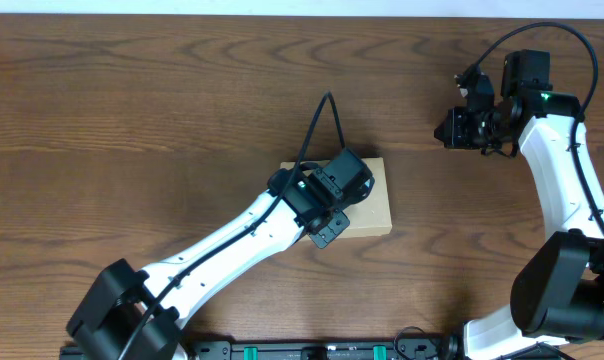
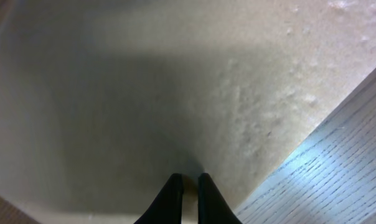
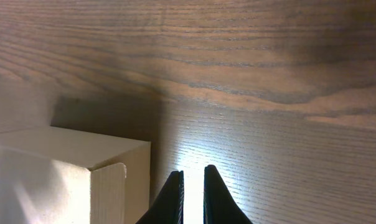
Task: Pack container
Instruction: 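Press down on the closed lid with the left gripper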
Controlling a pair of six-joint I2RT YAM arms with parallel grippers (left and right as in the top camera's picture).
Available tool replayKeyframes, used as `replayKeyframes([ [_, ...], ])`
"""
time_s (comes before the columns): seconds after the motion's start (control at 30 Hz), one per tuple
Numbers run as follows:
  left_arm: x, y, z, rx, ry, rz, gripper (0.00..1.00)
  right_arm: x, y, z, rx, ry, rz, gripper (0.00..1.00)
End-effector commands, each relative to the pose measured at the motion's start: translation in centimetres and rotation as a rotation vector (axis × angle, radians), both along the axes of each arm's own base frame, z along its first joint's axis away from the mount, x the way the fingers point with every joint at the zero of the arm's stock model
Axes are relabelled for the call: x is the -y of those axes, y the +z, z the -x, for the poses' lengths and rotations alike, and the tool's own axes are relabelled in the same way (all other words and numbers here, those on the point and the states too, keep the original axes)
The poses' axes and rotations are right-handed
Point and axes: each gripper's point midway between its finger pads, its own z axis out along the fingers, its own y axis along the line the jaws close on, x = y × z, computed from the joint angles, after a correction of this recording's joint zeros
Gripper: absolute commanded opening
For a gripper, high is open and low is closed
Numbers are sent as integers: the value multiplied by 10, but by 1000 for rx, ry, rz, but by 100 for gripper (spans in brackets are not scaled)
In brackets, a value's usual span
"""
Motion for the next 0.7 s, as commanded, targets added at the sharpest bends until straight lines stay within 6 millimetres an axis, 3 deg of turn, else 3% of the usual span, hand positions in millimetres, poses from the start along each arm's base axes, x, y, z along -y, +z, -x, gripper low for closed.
replayKeyframes([
  [0.0, 2, -22, 4, -55, -25, -40, 10, -5, 5, 1, 18, 28, -2, 4],
  [0.17, 2, -32, 6, -82, -27, -56, 10, -5, 5, 1, 18, 31, -1, 4],
  [0.33, -5, -15, -3, -16, -7, -76, 11, -4, 5, 1, 22, 37, 6, 6],
  [0.47, -20, 28, -20, 109, 46, -96, 24, 1, 5, -1, 37, 44, 45, 12],
  [0.6, -47, 93, -56, 320, 164, -76, 38, 18, 18, -14, 94, 7, 141, 21],
  [0.67, -67, 120, -74, 395, 243, -56, 45, 30, 29, -23, 135, -20, 204, 48],
])
